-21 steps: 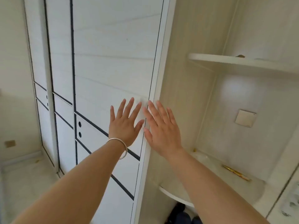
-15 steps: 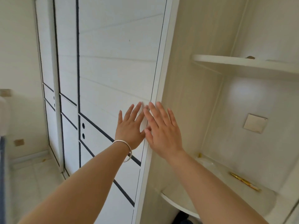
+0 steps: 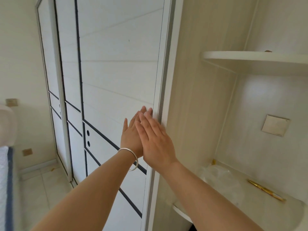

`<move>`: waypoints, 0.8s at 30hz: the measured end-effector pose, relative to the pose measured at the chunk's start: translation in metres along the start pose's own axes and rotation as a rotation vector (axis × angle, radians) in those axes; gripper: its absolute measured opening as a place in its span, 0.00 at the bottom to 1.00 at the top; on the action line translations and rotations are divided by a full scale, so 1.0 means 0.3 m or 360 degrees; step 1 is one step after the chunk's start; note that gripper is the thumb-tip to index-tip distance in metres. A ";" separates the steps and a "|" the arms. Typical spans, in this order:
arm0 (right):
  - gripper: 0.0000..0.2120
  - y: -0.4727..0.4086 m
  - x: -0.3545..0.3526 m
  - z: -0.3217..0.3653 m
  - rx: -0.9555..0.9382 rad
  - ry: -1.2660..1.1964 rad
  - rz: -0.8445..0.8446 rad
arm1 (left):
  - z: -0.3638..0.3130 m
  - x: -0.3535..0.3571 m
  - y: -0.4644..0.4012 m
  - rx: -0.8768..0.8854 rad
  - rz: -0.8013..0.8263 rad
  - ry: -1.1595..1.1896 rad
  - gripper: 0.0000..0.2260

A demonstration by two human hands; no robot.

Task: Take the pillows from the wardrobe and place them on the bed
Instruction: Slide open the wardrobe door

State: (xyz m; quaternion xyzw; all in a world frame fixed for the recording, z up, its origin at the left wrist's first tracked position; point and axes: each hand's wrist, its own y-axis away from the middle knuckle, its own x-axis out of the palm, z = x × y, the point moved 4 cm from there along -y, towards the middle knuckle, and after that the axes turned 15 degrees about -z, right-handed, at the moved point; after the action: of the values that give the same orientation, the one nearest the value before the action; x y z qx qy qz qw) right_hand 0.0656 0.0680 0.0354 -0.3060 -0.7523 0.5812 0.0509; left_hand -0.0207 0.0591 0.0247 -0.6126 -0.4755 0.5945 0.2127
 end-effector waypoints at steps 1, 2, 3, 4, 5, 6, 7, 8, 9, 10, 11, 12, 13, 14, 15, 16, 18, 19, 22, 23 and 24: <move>0.25 0.000 0.006 0.004 0.0056 -0.0052 -0.0035 | 0.007 0.007 0.000 -0.0019 -0.0020 0.0021 0.29; 0.24 0.000 0.012 0.006 0.0121 -0.0116 -0.0078 | 0.009 0.003 -0.003 -0.0036 -0.0038 0.0069 0.28; 0.24 -0.001 0.018 0.007 0.0175 -0.0168 -0.0112 | 0.017 0.005 -0.010 -0.0050 -0.0055 0.0128 0.28; 0.24 -0.004 0.028 0.010 0.0220 -0.0188 -0.0126 | 0.025 0.005 -0.018 -0.0051 -0.0072 0.0206 0.27; 0.25 -0.007 0.043 0.017 0.0257 -0.0217 -0.0101 | 0.043 0.021 -0.027 -0.0034 -0.0072 0.0253 0.27; 0.27 -0.011 0.063 0.028 0.0295 -0.0279 -0.0053 | 0.054 0.025 -0.030 -0.0039 -0.0073 0.0273 0.27; 0.29 -0.018 0.082 0.043 0.0344 -0.0371 -0.0008 | 0.084 0.053 -0.034 -0.0052 -0.0069 0.0264 0.27; 0.30 -0.024 0.105 0.057 0.0413 -0.0471 0.0015 | 0.109 0.063 -0.035 -0.0105 -0.0091 0.0302 0.26; 0.32 -0.037 0.121 0.072 0.0487 -0.0576 0.0029 | 0.139 0.073 -0.039 -0.0191 -0.0116 0.0366 0.25; 0.34 -0.052 0.132 0.087 0.0567 -0.0656 0.0028 | 0.161 0.076 -0.046 -0.0230 -0.0152 0.0429 0.24; 0.35 -0.067 0.142 0.099 0.0649 -0.0699 0.0023 | 0.188 0.090 -0.056 -0.0205 -0.0182 0.0462 0.23; 0.34 -0.079 0.152 0.107 0.0749 -0.0722 0.0044 | 0.205 0.094 -0.067 -0.0131 -0.0173 0.0445 0.24; 0.32 -0.085 0.170 0.110 0.0868 -0.0729 0.0060 | 0.222 0.099 -0.080 -0.0043 -0.0146 0.0318 0.25; 0.29 -0.086 0.192 0.110 0.0988 -0.0736 0.0033 | 0.241 0.106 -0.096 0.0037 -0.0107 0.0163 0.26; 0.28 -0.089 0.217 0.111 0.1082 -0.0741 -0.0015 | 0.270 0.118 -0.111 0.0048 -0.0073 0.0087 0.28; 0.28 -0.094 0.244 0.114 0.1167 -0.0753 -0.0053 | 0.291 0.114 -0.121 -0.0014 -0.0064 0.0125 0.30; 0.27 -0.105 0.313 0.117 0.1368 -0.0800 -0.0065 | 0.333 0.114 -0.141 -0.0104 -0.0055 0.0254 0.32; 0.27 -0.109 0.349 0.116 0.1480 -0.0825 -0.0048 | 0.352 0.115 -0.151 -0.0120 -0.0066 0.0287 0.32; 0.26 -0.125 0.449 0.119 0.1721 -0.0889 0.0035 | 0.417 0.134 -0.184 -0.0138 -0.0081 0.0299 0.33; 0.26 -0.134 0.477 0.123 0.1761 -0.0913 0.0046 | 0.439 0.144 -0.195 -0.0145 -0.0083 0.0301 0.33; 0.26 -0.143 0.503 0.128 0.1792 -0.0932 0.0049 | 0.460 0.151 -0.204 -0.0153 -0.0083 0.0311 0.33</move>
State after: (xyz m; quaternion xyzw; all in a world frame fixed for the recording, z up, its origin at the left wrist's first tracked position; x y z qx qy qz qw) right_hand -0.0903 0.1081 0.0199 -0.0715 -0.3096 0.9481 -0.0123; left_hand -0.1766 0.0830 0.0235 -0.6645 -0.4962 0.5028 0.2439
